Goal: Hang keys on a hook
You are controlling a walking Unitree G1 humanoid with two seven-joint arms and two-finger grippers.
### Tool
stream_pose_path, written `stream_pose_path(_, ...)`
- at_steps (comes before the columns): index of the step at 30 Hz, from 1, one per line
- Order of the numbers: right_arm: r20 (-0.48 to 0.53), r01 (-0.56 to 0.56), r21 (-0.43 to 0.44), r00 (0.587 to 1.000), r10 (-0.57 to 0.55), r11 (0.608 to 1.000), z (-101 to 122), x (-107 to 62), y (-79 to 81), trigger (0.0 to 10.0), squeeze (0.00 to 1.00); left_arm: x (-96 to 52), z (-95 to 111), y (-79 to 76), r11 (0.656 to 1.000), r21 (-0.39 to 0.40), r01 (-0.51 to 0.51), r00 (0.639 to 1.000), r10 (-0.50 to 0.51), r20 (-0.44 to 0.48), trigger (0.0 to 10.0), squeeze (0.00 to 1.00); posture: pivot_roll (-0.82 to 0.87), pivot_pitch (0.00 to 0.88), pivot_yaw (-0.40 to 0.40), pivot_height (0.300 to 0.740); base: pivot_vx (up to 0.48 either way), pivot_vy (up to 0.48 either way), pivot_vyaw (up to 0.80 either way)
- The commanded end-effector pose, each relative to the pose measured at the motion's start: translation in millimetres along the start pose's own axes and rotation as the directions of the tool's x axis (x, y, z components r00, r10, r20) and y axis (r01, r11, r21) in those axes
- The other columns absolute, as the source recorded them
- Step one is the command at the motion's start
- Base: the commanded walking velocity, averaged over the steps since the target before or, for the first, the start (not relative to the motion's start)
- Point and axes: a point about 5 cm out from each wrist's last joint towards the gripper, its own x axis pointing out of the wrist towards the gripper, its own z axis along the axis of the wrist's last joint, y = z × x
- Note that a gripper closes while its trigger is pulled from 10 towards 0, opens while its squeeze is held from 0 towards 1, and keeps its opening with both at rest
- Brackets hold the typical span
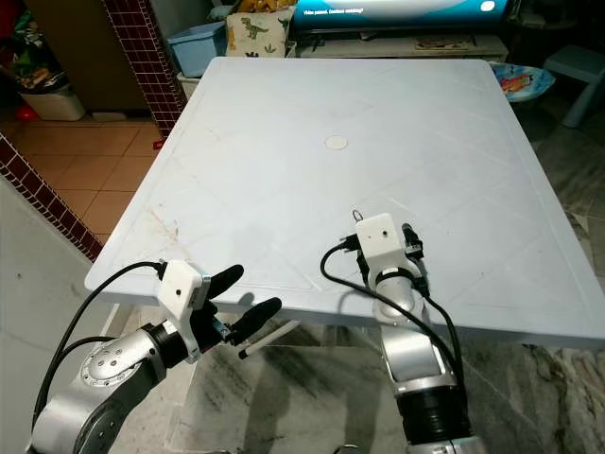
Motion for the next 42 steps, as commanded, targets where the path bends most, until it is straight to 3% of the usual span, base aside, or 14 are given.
stream_pose_path(1,-0.016,-0.024,0.022,1.0,0.025,0.999,-2.0,3.2,-0.2,10.0,0.0,-1.5,-1.6,1.0,1.0,0.011,-0.001,1.0,0.001,-0.01,10.0,0.0,0.03,0.114,0.068,0.74,0.0,0.0,0.0)
stream_pose_path(10,0.021,-0.013,0.024,1.0,0.013,1.0,8.5,-1.5,-2.1,10.0,0.0,-2.5,-0.9,0.3,1.0,0.011,-0.001,1.0,0.001,-0.011,10.0,0.0,0.03,0.12,0.072,0.74,0.0,0.0,0.0)
stream_pose_path(16,0.115,-0.018,0.039,0.993,0.014,0.999,24.5,-13.6,2.6,10.0,0.0,-2.1,-1.0,-0.1,1.0,0.01,0.001,1.0,-0.001,-0.01,10.0,0.0,0.02,0.123,0.072,0.74,0.0,0.0,0.0)
stream_pose_path(21,0.11,-0.039,0.07,0.993,0.031,0.997,26.1,-14.8,5.9,10.0,0.0,-1.2,-1.5,-0.8,1.0,0.007,0.007,1.0,-0.007,-0.013,10.0,0.0,0.02,0.123,0.073,0.74,0.0,0.0,0.0)
stream_pose_path(25,0.065,-0.054,0.157,0.997,0.044,0.986,18.5,-6.2,0.7,10.0,0.0,-0.9,-2.1,-3.2,1.0,0.007,0.021,1.0,-0.02,-0.019,10.0,0.0,0.02,0.123,0.073,0.74,0.0,0.0,0.0)
stream_pose_path(32,0.016,-0.057,0.184,0.998,0.054,0.981,10.5,9.0,-10.2,10.0,0.0,-1.9,-1.6,-2.5,1.0,0.008,0.021,1.0,-0.021,-0.02,10.0,0.0,0.03,0.126,0.076,0.74,0.0,0.0,0.0)
stream_pose_path(42,0.029,-0.122,0.212,0.993,0.118,0.97,8.8,20.1,-7.4,10.0,0.0,-3.6,-0.7,-2.1,1.0,0.011,0.023,1.0,-0.022,-0.022,10.0,0.0,0.04,0.13,0.081,0.74,0.0,0.0,0.0)
